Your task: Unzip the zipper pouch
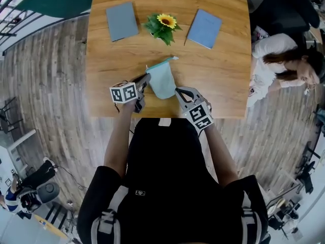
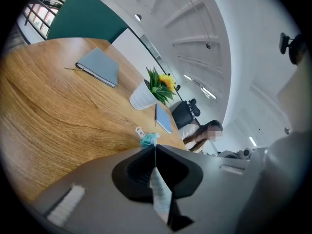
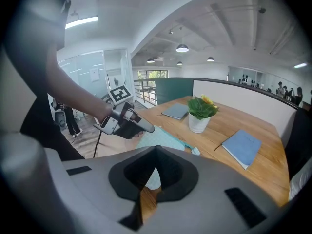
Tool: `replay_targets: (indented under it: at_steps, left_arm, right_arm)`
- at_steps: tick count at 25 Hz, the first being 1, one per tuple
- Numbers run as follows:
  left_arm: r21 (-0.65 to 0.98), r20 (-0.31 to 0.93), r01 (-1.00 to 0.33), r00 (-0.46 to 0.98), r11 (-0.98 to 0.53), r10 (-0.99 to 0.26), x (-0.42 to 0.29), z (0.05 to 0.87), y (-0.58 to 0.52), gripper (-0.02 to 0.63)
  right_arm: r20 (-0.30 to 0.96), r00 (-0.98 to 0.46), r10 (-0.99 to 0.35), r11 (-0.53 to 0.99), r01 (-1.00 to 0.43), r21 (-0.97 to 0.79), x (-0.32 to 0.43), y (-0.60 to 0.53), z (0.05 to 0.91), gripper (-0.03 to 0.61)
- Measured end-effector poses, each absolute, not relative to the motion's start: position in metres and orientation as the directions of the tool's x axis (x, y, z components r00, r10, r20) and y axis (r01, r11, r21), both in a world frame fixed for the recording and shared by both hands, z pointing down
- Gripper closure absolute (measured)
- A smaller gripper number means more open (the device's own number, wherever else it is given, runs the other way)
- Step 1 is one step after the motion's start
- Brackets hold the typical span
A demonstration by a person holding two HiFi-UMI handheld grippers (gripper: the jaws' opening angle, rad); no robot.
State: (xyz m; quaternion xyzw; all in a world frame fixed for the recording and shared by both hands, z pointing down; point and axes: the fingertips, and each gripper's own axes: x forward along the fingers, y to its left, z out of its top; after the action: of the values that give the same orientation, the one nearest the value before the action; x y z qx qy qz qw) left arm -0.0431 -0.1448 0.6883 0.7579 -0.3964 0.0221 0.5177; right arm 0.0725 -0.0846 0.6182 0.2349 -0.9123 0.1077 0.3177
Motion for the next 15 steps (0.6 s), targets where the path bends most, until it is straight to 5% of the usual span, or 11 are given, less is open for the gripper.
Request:
replay_targets:
  at_steps: [15]
  left_arm:
    - [0.677,0.448,-0.682,0.68,-0.276,-0.581,-0.061,0.649,-0.133,0.606]
  right_arm:
    - [0.611,-0.685,-0.397,0.852,-0.522,-0.032,0.054,-0.071,0.608,0.575]
